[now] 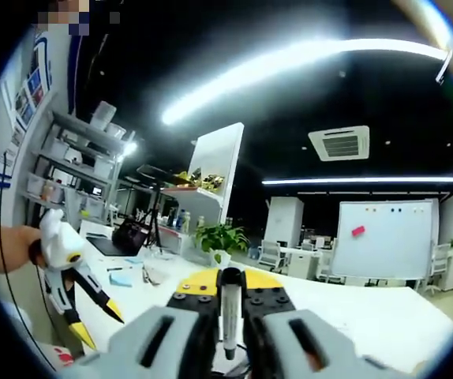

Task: Place the scattered laser pointers and whiteboard markers into the pen holder and stack the scattered paper cups together

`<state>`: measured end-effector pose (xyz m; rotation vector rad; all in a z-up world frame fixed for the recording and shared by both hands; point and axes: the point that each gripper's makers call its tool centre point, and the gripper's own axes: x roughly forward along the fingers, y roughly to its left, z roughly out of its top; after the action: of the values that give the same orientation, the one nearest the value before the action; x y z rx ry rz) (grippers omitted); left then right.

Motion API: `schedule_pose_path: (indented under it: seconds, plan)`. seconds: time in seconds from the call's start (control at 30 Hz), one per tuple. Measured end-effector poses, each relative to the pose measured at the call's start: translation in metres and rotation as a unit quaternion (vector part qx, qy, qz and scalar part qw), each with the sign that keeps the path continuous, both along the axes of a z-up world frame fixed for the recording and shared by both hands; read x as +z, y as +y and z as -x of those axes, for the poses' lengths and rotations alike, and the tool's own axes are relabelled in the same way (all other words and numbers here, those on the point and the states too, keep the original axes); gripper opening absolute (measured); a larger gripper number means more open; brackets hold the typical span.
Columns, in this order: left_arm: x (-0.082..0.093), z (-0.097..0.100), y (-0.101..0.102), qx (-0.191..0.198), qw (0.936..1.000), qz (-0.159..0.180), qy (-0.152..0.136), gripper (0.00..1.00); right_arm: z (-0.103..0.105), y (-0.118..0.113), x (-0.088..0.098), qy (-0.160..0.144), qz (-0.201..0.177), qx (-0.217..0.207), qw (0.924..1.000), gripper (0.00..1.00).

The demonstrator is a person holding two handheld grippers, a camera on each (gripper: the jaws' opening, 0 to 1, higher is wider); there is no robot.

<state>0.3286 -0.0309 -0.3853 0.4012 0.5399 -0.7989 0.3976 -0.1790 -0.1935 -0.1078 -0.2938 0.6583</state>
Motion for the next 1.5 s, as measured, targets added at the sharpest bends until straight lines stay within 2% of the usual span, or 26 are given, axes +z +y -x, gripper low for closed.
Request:
schedule_pose_path:
  seconds: [0.47,0.6,0.73,0.87,1.3,1.5]
  plan:
    - [0.003,0.000,0.001,0.002,1.0000,0.003,-0.004,0.55,-0.006,0.004,-0.017,0.023,0.002,0.004,0.9997,0.10]
    - [-0.003,0.000,0.003,0.006,1.0000,0.002,0.002,0.55,-0.011,0.005,-0.024,0.030,0.003,0.003,0.9995,0.10]
    - [0.001,0.003,0.000,0.000,1.0000,0.006,0.000,0.55,-0.010,0.008,-0.026,0.033,0.004,0.006,0.9994,0.10]
    - [-0.002,0.001,0.004,0.008,1.0000,0.000,0.002,0.55,-0.013,0.009,-0.031,0.041,0.004,0.005,0.9992,0.10]
    - [-0.001,0.001,0.006,0.011,0.9999,0.001,0.002,0.55,-0.017,0.006,-0.042,0.055,-0.001,0.004,0.9985,0.10]
    - [-0.003,0.000,0.006,0.011,0.9999,-0.001,0.004,0.55,-0.020,0.003,-0.049,0.072,-0.009,0.001,0.9974,0.10]
